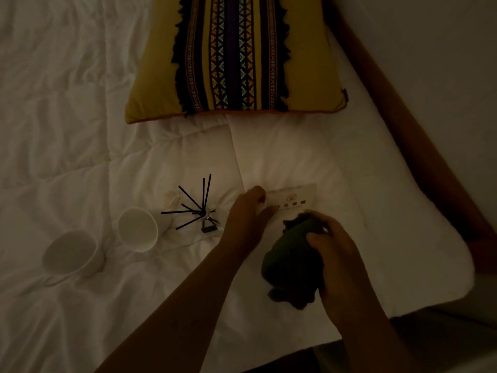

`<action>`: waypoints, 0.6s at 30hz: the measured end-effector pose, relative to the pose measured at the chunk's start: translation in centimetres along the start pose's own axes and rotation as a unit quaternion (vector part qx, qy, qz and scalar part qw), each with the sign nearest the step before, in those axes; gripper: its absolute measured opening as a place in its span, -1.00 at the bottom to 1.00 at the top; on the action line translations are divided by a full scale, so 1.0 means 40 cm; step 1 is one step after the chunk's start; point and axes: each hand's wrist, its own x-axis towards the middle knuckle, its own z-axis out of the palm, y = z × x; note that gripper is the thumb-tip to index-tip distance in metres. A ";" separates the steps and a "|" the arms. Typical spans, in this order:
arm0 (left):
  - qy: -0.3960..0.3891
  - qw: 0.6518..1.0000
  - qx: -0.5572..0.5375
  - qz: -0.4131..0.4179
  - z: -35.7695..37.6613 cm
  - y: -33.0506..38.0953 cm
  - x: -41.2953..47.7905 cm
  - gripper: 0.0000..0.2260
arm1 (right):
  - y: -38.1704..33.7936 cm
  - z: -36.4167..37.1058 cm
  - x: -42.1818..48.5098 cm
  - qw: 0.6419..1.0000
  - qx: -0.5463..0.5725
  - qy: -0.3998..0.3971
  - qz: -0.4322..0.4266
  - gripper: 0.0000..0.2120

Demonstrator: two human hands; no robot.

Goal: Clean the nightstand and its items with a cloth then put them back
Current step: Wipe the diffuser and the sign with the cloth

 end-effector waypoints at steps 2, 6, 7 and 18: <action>-0.010 0.998 -0.053 -0.030 -0.011 0.012 -0.029 -0.88 | -0.012 0.014 -0.013 0.992 -0.076 0.062 -0.084 -0.58; -0.013 0.975 -0.208 -0.076 -0.060 0.044 -0.100 -0.95 | -0.019 0.048 -0.016 0.941 -0.232 0.087 -0.230 -0.51; -0.014 0.967 -0.238 -0.089 -0.077 0.051 -0.116 -0.94 | -0.020 0.064 -0.017 0.920 -0.280 0.087 -0.260 -0.50; 0.003 0.935 -0.344 -0.081 -0.224 0.120 -0.240 -0.84 | -0.009 0.199 -0.050 0.825 -0.357 0.056 -0.434 -0.63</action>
